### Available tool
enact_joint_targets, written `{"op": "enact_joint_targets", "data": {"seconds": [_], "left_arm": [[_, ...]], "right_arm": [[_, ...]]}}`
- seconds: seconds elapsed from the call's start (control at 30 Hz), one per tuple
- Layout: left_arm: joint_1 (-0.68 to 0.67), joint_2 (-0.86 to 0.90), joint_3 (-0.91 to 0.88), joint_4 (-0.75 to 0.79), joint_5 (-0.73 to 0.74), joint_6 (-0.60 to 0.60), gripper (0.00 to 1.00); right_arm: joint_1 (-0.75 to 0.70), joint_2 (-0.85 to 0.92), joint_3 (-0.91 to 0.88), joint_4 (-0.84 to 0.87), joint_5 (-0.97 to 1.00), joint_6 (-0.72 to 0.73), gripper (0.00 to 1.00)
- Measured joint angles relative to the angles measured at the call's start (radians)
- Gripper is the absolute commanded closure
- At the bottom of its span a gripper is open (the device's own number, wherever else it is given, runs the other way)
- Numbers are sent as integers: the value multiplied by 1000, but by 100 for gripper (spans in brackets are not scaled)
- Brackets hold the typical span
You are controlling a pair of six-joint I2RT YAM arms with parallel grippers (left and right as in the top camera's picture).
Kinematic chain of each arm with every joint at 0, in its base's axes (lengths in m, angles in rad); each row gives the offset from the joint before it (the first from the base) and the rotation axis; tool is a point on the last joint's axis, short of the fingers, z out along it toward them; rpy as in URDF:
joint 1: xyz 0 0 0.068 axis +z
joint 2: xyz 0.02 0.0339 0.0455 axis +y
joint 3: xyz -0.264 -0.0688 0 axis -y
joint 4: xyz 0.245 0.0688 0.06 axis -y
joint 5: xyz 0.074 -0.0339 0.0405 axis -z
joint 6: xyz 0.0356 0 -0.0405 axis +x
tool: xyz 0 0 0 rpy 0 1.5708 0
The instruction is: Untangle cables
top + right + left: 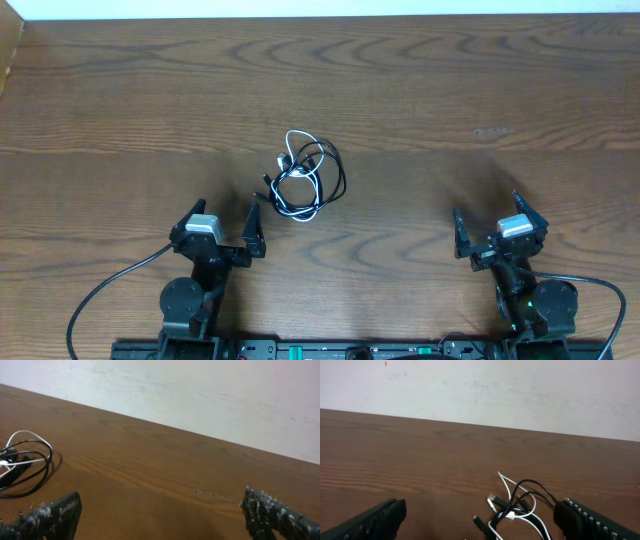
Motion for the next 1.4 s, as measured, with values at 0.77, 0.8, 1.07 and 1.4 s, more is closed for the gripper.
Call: {"op": "enact_joint_targets", "data": {"seconds": [0.77, 0.8, 1.07, 1.4], "left_arm": [[0, 0, 0, 0, 0, 0, 0], [0, 0, 0, 0, 0, 0, 0], [0, 0, 0, -1, 0, 0, 0], [0, 0, 0, -1, 0, 0, 0]], "right_arm": [[0, 0, 0, 47, -90, 0, 1], [0, 0, 0, 55, -108, 0, 1], [0, 0, 0, 90, -267, 0, 1], [0, 0, -1, 109, -319, 7, 1]]}}
